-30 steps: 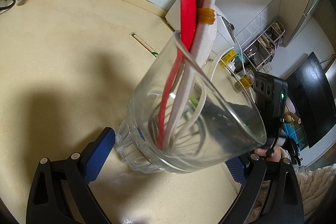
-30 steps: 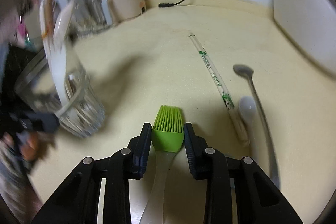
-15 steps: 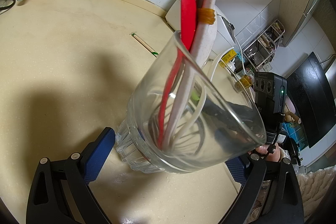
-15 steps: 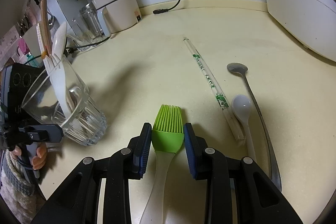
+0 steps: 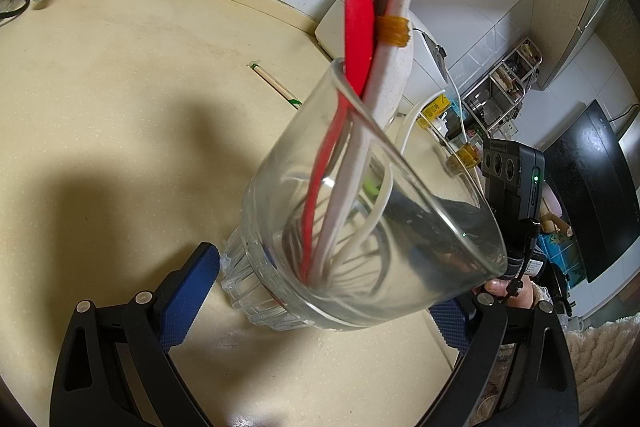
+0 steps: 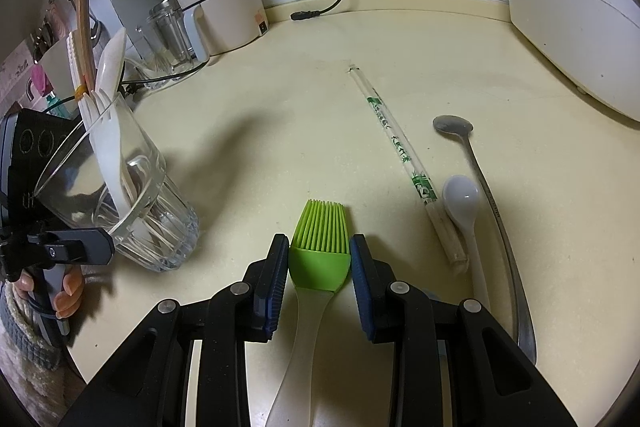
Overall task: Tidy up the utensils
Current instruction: 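Lift the green silicone brush off the counter with the right tool, then lower the green brush into the tumbler held by the left tool and open the right tool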
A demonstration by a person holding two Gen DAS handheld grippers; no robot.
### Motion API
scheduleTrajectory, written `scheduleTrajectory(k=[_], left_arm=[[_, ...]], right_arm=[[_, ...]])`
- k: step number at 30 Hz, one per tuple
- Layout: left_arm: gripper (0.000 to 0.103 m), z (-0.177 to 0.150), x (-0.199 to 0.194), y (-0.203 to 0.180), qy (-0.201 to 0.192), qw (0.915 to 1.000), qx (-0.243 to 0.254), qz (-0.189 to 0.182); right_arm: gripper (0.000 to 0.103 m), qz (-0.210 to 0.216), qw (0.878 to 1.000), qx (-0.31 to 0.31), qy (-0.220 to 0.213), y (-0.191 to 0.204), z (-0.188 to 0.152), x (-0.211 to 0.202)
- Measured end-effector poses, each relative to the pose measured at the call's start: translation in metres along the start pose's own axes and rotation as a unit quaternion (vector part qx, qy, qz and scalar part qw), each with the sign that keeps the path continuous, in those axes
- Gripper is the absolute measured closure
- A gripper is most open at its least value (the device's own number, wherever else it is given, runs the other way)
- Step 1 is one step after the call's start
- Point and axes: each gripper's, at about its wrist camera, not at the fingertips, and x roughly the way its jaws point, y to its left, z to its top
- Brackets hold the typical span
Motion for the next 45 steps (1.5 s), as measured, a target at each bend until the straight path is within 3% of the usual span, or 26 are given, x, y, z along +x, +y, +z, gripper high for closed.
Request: scheduleTrajectory(k=[28, 34, 45], left_arm=[[0.005, 0.0, 0.0, 0.0, 0.0, 1.0, 0.0, 0.0], [0.005, 0.0, 0.0, 0.0, 0.0, 1.0, 0.0, 0.0], [0.005, 0.0, 0.0, 0.0, 0.0, 1.0, 0.001, 0.001]], right_arm=[[0.072, 0.01, 1.0, 0.007, -0.012, -0.002, 0.0, -0.004], [0.072, 0.023, 0.995, -0.005, -0.1, 0.009, 0.008, -0.05], [0.072, 0.017, 0.964, -0.02, -0.265, 0.037, 0.036, -0.138]])
